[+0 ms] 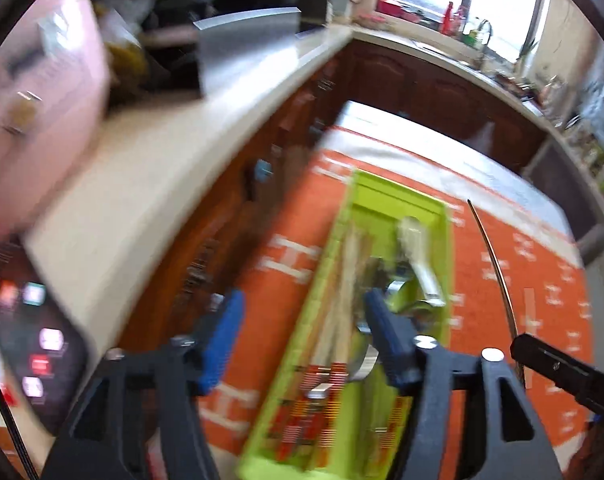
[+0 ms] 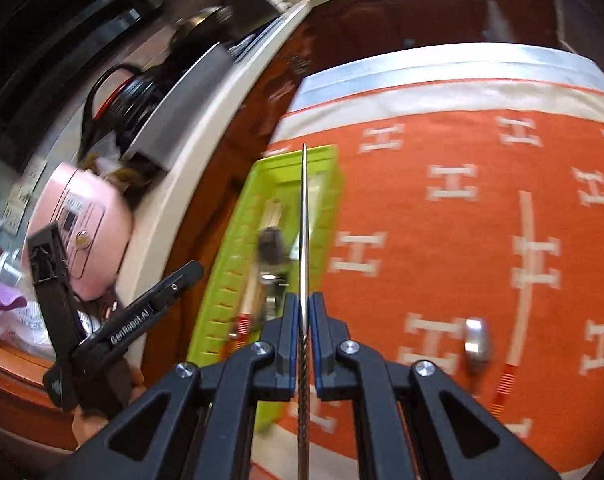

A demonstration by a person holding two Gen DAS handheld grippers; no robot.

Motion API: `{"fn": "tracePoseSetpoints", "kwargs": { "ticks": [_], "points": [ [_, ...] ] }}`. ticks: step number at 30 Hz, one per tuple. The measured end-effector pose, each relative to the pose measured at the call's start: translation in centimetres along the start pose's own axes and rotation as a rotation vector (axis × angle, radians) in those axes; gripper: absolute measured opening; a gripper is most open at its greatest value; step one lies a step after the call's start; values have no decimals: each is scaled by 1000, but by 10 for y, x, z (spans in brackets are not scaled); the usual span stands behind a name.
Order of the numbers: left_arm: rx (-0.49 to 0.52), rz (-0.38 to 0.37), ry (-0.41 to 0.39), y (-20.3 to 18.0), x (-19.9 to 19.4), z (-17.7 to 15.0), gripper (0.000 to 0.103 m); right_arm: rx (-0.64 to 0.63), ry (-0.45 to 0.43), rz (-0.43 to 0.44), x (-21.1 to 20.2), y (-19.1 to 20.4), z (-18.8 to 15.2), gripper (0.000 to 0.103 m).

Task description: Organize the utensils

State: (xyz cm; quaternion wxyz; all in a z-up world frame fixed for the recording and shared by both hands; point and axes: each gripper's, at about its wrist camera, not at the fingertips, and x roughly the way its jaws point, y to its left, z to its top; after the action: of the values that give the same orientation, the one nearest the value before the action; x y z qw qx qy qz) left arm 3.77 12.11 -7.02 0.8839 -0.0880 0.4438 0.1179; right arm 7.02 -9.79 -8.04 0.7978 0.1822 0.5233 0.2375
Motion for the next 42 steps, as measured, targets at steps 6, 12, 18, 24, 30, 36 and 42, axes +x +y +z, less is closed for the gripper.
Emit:
{"fn": "tracePoseSetpoints", "kwargs": {
  "ticks": [6, 12, 18, 24, 30, 36, 42],
  "points": [
    [18, 65, -10, 12, -9, -10, 68, 58, 84, 8, 52, 19, -1, 5],
    [-28, 38, -9, 32, -12, -18, 72, 63, 115, 34, 80, 39, 10, 7],
    [-42, 13, 15, 38, -6, -20, 72, 72, 154, 12, 88, 39, 4, 7],
    [-35, -14, 35, 34, 0, -21, 72, 45, 136, -7, 79, 42, 2, 7],
    [-8, -41, 42, 22, -6, -20, 72, -65, 95, -96, 54, 42, -4, 8],
    [31, -103, 42, 0, -19, -19, 72, -82, 56, -169, 25, 22, -11, 7],
    [135, -210, 23, -50, -38, -28, 76, -35, -41, -246, -24, -22, -10, 7]
  ]
}}
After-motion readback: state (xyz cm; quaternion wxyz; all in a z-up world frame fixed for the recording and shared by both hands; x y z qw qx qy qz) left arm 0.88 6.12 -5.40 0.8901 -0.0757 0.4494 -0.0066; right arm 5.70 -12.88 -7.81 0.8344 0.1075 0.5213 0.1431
